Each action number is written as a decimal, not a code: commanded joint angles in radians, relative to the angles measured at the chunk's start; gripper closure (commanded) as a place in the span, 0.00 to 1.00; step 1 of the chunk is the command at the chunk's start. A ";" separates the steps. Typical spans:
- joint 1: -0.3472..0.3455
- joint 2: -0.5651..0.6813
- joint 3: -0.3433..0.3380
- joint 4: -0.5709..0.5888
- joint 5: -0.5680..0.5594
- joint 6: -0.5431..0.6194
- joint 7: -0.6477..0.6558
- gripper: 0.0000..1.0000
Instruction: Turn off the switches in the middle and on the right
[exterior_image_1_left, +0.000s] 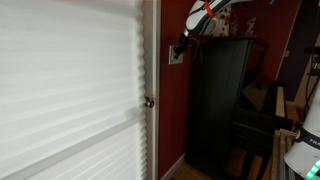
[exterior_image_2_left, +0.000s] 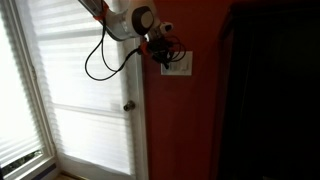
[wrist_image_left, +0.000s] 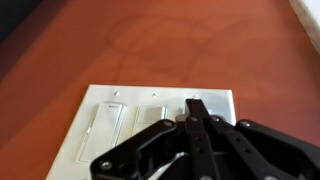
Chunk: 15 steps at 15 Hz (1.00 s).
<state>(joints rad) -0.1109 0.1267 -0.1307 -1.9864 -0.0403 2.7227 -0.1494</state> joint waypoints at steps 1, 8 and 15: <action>-0.016 0.039 0.014 0.039 0.022 0.012 -0.024 0.95; -0.034 0.062 0.043 0.057 0.110 0.041 -0.085 0.97; -0.005 -0.007 -0.022 0.045 -0.029 -0.109 0.144 0.95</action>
<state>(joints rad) -0.1279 0.1549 -0.1299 -1.9530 -0.0027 2.6901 -0.1206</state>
